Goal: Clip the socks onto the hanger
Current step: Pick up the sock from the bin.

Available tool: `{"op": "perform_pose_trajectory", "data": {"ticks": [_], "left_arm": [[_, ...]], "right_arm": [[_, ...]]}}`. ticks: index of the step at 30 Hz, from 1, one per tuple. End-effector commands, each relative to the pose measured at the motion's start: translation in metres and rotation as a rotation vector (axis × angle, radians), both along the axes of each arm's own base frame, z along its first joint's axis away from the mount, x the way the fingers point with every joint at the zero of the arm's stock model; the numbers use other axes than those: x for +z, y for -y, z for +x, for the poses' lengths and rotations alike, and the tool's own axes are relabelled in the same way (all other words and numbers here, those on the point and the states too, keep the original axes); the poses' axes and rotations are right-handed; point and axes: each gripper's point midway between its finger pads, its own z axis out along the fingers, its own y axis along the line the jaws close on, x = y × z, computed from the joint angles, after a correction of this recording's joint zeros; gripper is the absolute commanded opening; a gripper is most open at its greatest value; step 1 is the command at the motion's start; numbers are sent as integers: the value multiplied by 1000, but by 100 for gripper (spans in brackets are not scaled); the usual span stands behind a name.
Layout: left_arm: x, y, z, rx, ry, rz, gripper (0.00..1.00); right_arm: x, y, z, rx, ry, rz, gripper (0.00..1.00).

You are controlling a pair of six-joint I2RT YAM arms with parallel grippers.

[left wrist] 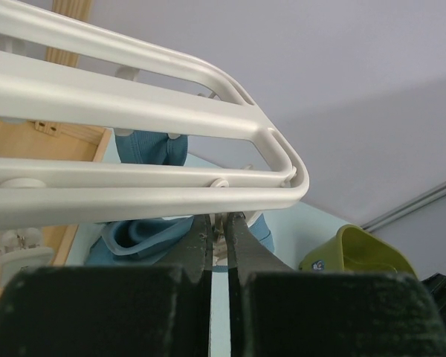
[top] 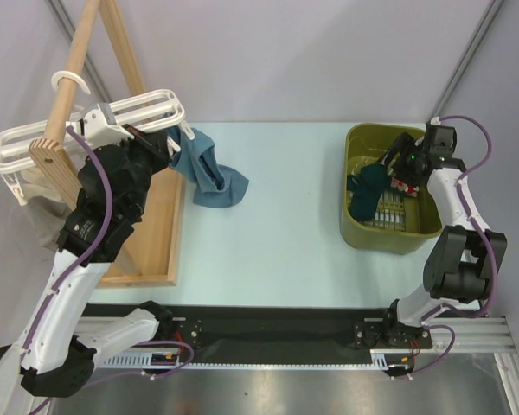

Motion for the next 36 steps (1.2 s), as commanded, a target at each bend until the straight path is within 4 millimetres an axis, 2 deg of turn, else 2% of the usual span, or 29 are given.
{"op": "perform_pose_trajectory", "data": {"ticks": [1, 2, 3, 5, 6, 9, 10, 13, 20, 27, 30, 33, 34, 36], "left_arm": [[-8, 13, -2, -69, -23, 12, 0], [-8, 13, -1, -69, -24, 12, 0], [-9, 13, -1, -69, -28, 15, 0], [-9, 13, -2, -69, -27, 14, 0], [-9, 12, -2, -67, -27, 14, 0], [-8, 12, -1, -66, -23, 12, 0], [-8, 12, -1, -66, -23, 12, 0], [-7, 13, -1, -67, -23, 12, 0], [-8, 14, 1, -70, -23, 13, 0], [-11, 15, 1, -72, -30, 11, 0], [-12, 15, 1, -72, -31, 8, 0], [-12, 15, 1, -72, -33, 9, 0], [-11, 15, 1, -70, -31, 10, 0], [-13, 15, 1, -70, -35, 10, 0]], "right_arm": [[22, 19, 24, -30, 63, -28, 79], [31, 23, 31, -43, 76, -28, 79], [20, 26, 38, -57, 57, -17, 77], [15, 31, 50, -80, 68, -4, 74], [0, 33, 57, -88, 42, 19, 74], [-14, 33, 72, -85, 31, 50, 71], [-31, 33, 77, -87, 0, 62, 71], [-52, 37, 92, -88, -24, 63, 68], [-80, 35, 102, -78, -69, 37, 65], [-90, 20, 108, -37, -56, 108, 61], [-84, 19, 115, -39, -26, 109, 54], [-75, 19, 121, -36, 8, 101, 38], [-73, 20, 122, -34, 15, 92, 22], [-68, 21, 124, -29, 24, 82, 4]]}}
